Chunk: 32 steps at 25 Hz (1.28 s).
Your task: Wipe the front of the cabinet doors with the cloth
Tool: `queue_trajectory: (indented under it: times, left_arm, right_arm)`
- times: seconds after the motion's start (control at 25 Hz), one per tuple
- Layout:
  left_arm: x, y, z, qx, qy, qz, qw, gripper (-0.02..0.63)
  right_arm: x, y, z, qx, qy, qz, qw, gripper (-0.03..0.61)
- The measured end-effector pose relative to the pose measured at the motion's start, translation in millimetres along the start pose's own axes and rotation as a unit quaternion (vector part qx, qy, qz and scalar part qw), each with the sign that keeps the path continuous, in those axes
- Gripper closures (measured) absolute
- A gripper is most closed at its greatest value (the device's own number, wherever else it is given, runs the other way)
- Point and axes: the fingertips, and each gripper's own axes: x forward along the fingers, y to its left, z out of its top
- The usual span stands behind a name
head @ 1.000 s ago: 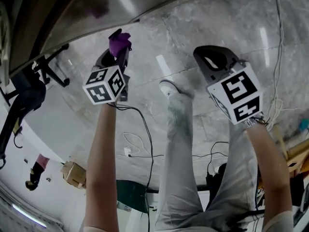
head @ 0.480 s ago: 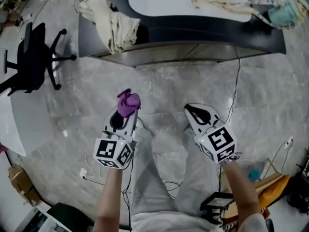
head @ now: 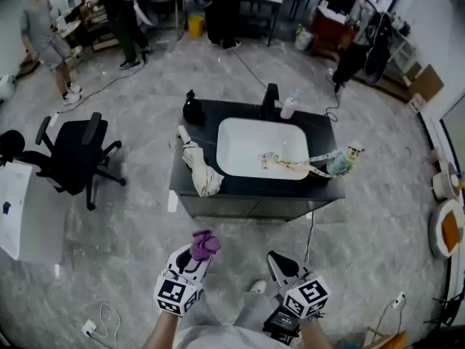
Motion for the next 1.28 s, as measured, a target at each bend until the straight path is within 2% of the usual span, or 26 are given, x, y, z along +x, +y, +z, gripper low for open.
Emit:
queue_trajectory:
  times: [0.16,0.32,0.52,0.68,0.8,0.96,1.12,1.28]
  left_arm:
    - [-41.7,-2.8,65.8,0.001,-0.041,-0.041,0.9983,0.474]
    - [-68.7,14.7,118.5,0.063,-0.060,-0.084,0.9926,0.474]
    - [-93.7,36.8,159.8,0.093,-0.093,-0.111,0.9851,0.474]
    - [-123.4,24.0,183.9,0.101,-0.135,-0.109,0.9796,0.474]
    - [-150.2,5.6,185.8,0.086,-0.157,-0.093,0.9794,0.474]
    - [-172.4,-25.7,166.1,0.073,-0.157,-0.066,0.9826,0.474]
    - [-179.7,-88.0,140.1,0.059,-0.153,-0.053,0.9850,0.474]
    - [-191.7,-132.6,112.6,0.056,-0.129,-0.022,0.9898,0.472]
  right_arm:
    - [-30.6,49.0,53.1,0.003,-0.055,-0.027,0.998,0.549]
    - [-32.3,91.2,95.1,0.001,-0.120,-0.065,0.991,0.549]
    - [-30.0,135.3,105.6,-0.011,-0.134,-0.090,0.987,0.549]
    - [-42.0,143.2,114.5,-0.006,-0.163,-0.090,0.983,0.549]
    - [-50.3,149.3,130.0,0.001,-0.195,-0.063,0.979,0.551]
    - [-70.1,161.3,133.1,-0.036,-0.216,-0.030,0.975,0.551]
    - [-128.3,153.1,104.5,-0.044,-0.201,-0.029,0.978,0.551]
    - [-173.9,143.0,57.0,-0.062,-0.163,-0.059,0.983,0.551]
